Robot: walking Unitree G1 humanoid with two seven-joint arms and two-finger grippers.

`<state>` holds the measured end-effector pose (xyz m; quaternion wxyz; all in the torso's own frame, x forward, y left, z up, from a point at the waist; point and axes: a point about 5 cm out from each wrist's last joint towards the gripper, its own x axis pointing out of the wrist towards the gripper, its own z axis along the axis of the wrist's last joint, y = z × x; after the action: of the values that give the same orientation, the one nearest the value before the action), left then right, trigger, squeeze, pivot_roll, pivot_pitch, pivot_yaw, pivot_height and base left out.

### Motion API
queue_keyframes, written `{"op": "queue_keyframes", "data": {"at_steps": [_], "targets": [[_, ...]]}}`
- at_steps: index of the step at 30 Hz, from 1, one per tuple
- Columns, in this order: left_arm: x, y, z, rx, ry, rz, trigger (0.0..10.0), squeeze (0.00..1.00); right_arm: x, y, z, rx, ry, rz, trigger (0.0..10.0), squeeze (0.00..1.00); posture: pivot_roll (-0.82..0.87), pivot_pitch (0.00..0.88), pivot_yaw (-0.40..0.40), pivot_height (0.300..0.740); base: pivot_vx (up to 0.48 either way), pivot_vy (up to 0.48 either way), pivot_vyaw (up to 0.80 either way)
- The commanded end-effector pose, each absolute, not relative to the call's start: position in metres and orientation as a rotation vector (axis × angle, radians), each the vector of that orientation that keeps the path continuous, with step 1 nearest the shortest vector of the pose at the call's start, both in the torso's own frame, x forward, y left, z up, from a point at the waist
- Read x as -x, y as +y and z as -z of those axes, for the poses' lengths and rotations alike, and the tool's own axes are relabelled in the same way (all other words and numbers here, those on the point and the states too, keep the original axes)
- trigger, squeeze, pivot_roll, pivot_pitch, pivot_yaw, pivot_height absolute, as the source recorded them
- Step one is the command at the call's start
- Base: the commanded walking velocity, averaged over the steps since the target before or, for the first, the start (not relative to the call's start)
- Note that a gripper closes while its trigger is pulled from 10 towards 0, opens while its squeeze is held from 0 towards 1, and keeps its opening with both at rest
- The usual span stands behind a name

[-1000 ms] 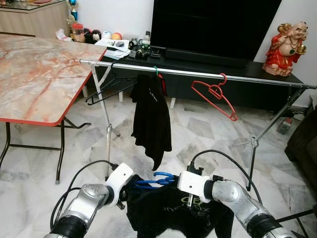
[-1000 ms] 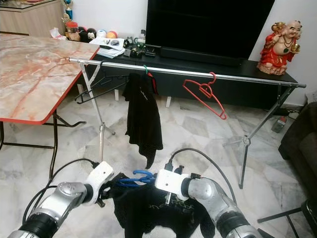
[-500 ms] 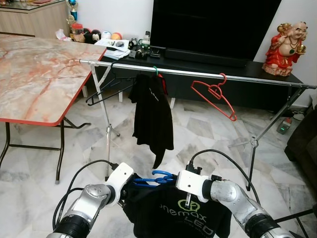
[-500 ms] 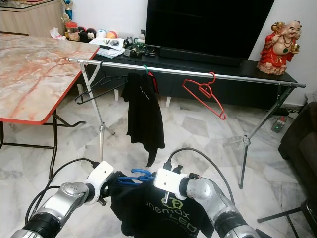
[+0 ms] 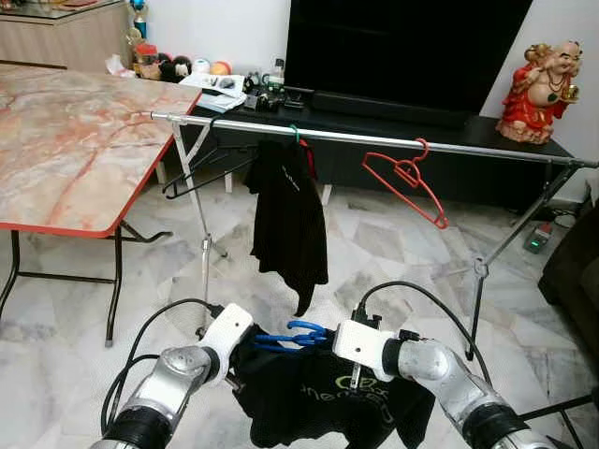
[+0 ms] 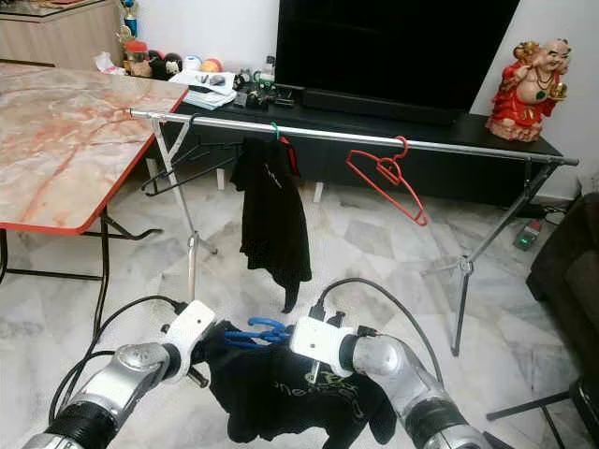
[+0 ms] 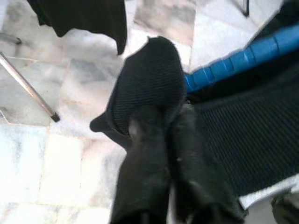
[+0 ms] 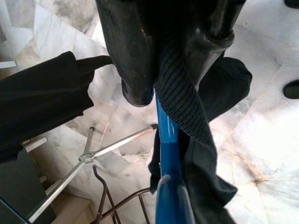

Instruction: Hang hanger

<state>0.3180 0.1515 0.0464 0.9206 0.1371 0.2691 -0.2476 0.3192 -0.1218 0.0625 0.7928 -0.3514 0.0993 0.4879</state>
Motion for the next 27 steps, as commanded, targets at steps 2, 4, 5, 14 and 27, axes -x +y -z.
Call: {"op": "queue_keyframes", "data": {"at_steps": [2, 4, 5, 14, 27], "targets": [[-0.325, 0.149, -0.057, -0.247, 0.489, 0.486, 0.0, 0.0, -0.322, -0.122, -0.07, 0.747, 0.18, -1.042, 10.0, 0.0, 0.09, 0.0, -0.136, 0.74, 0.0, 0.0, 0.0], [-0.329, 0.15, -0.063, -0.227, 0.443, 0.461, 0.0, 0.0, -0.321, -0.122, -0.069, 0.75, 0.187, -1.048, 10.0, 0.0, 0.08, 0.0, -0.137, 0.74, 0.0, 0.0, 0.0], [-0.336, 0.154, -0.076, -0.239, 0.347, 0.398, 0.0, 0.0, -0.32, -0.123, -0.067, 0.758, 0.2, -1.055, 10.0, 0.0, 0.09, 0.0, -0.137, 0.74, 0.0, 0.0, 0.0], [-0.348, 0.182, -0.086, -0.242, 0.318, 0.146, 0.0, 0.0, -0.318, -0.122, -0.066, 0.751, 0.2, -1.075, 10.0, 0.0, 0.09, 0.0, -0.136, 0.74, 0.0, 0.0, 0.0], [-0.311, 0.185, -0.02, -0.398, 0.752, 0.272, 0.0, 0.0, -0.321, -0.126, -0.118, 0.411, 0.009, -1.14, 10.0, 0.0, 0.08, 0.001, -0.138, 0.74, 0.0, 0.0, 0.0]]}}
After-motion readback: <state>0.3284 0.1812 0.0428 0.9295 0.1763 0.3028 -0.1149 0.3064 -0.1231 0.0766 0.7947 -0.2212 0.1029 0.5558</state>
